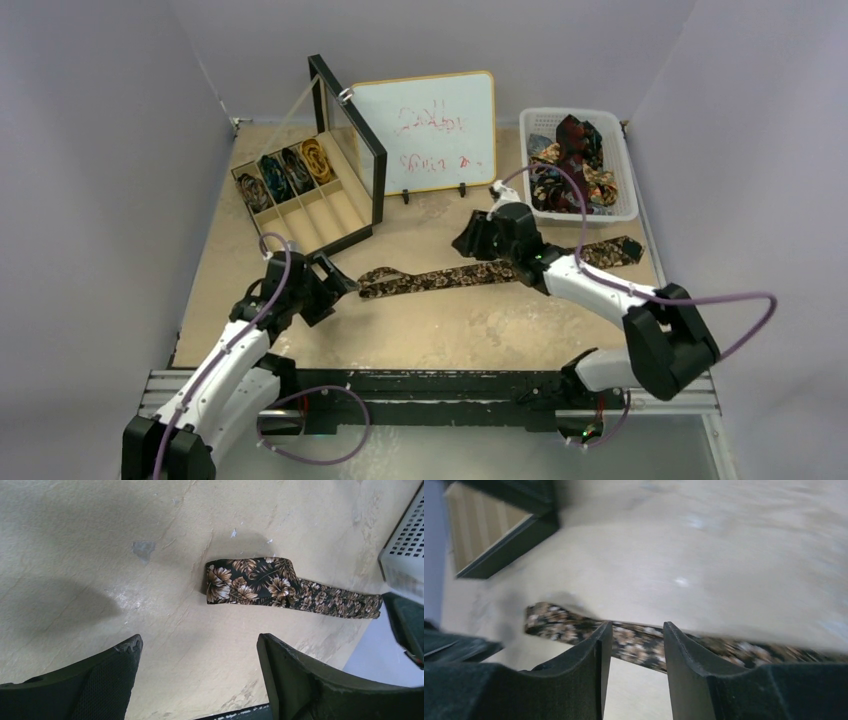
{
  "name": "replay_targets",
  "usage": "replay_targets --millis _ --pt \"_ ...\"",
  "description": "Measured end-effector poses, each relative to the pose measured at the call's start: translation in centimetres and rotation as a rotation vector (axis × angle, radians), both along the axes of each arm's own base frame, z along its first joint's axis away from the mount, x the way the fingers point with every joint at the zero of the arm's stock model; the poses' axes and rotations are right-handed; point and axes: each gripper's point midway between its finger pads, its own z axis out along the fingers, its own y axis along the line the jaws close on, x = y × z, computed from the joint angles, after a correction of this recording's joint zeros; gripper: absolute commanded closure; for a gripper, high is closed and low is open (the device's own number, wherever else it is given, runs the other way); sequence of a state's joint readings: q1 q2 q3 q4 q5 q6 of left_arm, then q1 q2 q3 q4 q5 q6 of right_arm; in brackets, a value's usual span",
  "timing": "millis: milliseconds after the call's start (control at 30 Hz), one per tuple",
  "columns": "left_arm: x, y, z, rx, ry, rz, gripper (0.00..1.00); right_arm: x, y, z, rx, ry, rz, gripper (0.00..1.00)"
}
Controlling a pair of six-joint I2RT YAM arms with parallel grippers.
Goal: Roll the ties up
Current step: Flatten out the tie at the center of the board.
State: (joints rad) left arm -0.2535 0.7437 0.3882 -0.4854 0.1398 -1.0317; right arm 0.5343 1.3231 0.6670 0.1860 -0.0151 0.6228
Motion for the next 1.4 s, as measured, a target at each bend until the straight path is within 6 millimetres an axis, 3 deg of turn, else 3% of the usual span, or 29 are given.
replay_targets --millis 200,333,600,767,1000,1133,1400 --pt "-0.2 -0.7 -0.9 -0.02 0.02 -0.039 0.2 -0.2 10.0 0.8 0.069 -0.02 0.286 0.62" --pt "-0.5 -1.2 -1.3 -0.041 0.021 -0.065 0.2 -1.1 14.2 -1.1 0.087 0.029 0.383 0.66" --pt "-0.2 -1.8 -1.3 -0.072 0.017 -0.093 0.19 -2.4 16.5 -4.7 0.069 0.116 0.442 0.73" --pt "0.0 -2.0 -1.6 -0.079 0.026 -0.101 0.19 -4.3 17.7 -5.4 0.056 0.131 0.489 0.75" --pt "0.4 -1.6 -2.6 -0.076 0.056 -0.096 0.19 -5.0 18.7 -6.5 0.034 0.139 0.505 0.76" --pt "1.0 -1.6 -2.7 -0.087 0.051 -0.102 0.26 -4.7 18.7 -7.5 0.012 0.145 0.496 0.76" --pt "1.1 -1.4 -2.7 -0.075 0.035 -0.116 0.36 -4.5 19.1 -7.3 -0.048 0.089 0.495 0.71"
